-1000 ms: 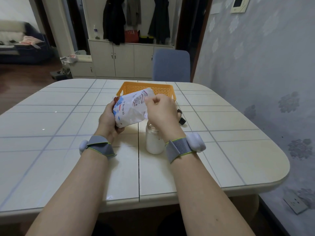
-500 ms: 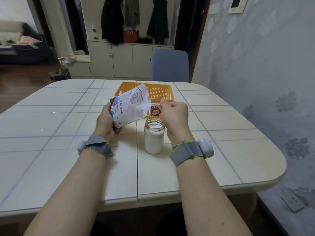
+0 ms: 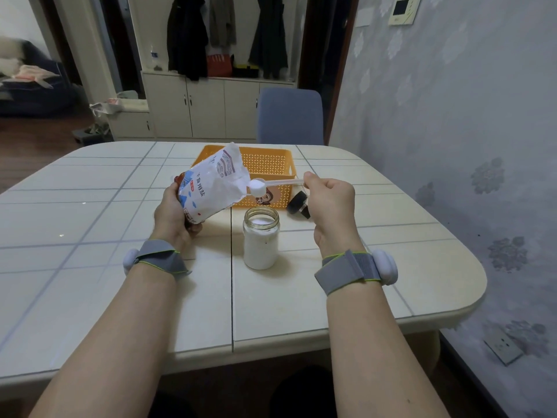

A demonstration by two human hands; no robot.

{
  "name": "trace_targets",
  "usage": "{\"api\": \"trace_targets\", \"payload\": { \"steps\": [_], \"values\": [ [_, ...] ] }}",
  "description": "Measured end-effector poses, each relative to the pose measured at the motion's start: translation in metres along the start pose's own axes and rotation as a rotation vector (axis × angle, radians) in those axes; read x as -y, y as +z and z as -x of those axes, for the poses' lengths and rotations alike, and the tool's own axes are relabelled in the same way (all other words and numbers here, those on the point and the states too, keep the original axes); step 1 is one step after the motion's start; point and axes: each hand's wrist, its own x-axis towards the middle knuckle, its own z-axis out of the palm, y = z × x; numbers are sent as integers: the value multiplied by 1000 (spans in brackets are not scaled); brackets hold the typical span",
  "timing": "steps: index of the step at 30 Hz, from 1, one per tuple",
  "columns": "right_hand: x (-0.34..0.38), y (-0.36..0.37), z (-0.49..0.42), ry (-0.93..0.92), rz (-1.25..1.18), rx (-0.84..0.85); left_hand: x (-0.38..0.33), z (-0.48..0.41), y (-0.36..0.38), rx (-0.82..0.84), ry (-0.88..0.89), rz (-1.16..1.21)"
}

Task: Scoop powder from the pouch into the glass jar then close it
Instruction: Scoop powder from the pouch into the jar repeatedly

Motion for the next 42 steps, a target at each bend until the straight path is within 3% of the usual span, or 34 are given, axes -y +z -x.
{"api": "trace_targets", "payload": {
  "steps": [15, 26, 42],
  "values": [
    [-22, -19, 4, -85, 13, 69, 0, -7, -2, 51, -11, -33],
    [-34, -24, 15, -95, -258, 174, 0, -4, -2, 79, -16, -17],
    [-31, -23, 14, -96, -303, 104, 4, -13, -5, 111, -16, -37]
  ]
}}
